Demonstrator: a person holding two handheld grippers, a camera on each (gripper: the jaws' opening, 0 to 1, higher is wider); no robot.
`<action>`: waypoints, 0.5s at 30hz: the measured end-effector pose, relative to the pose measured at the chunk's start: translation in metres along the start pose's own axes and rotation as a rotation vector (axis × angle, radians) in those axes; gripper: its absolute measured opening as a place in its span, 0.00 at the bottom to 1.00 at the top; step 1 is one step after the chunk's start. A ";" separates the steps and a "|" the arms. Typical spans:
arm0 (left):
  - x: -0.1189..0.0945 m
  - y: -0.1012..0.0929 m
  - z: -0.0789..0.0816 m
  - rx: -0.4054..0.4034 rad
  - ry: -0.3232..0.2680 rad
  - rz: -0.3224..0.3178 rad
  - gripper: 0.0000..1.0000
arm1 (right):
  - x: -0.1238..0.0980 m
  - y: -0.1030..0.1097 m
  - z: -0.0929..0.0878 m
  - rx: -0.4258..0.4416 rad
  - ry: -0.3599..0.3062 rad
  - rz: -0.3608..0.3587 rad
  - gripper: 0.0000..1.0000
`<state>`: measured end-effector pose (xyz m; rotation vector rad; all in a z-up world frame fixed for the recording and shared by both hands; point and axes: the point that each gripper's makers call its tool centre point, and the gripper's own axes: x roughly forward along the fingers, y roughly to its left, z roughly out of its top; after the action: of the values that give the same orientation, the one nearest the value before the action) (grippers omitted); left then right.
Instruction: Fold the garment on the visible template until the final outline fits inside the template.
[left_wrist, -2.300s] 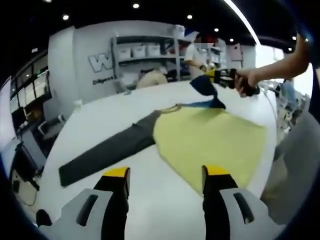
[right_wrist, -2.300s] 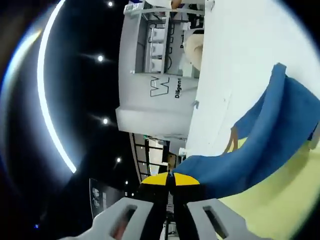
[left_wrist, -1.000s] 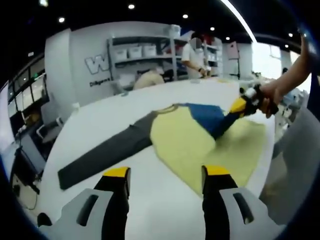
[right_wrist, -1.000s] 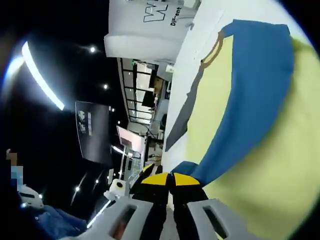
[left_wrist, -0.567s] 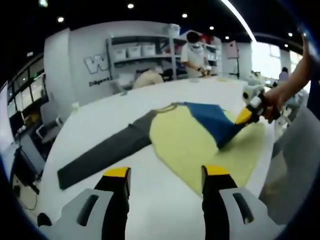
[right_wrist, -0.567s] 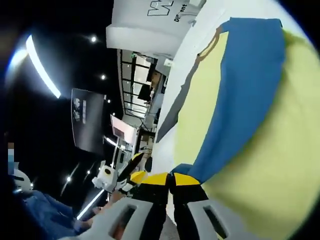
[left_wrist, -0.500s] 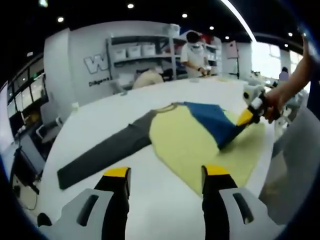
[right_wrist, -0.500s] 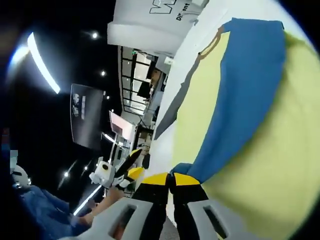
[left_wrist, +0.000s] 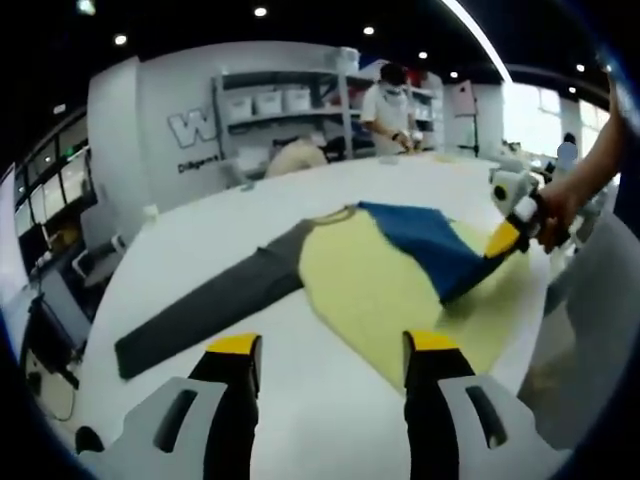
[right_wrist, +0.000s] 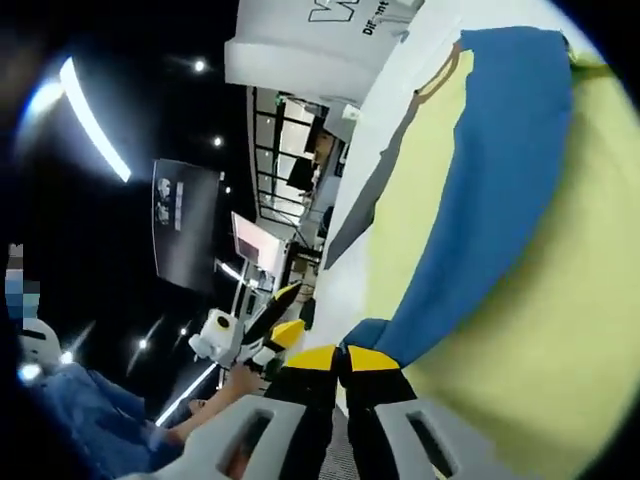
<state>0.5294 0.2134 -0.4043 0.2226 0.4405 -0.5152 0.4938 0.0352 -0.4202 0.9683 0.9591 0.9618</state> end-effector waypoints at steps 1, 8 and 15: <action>0.000 0.000 0.000 0.000 0.000 0.000 0.59 | 0.001 0.000 0.000 -0.002 0.001 0.000 0.00; 0.000 -0.001 0.001 -0.002 -0.002 0.002 0.59 | 0.007 0.015 0.008 0.083 -0.079 0.074 0.00; 0.000 0.001 0.000 -0.002 -0.001 0.004 0.59 | -0.005 0.051 0.066 0.307 -0.342 0.282 0.00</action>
<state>0.5299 0.2142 -0.4040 0.2211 0.4395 -0.5113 0.5441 0.0298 -0.3529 1.5049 0.7014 0.8550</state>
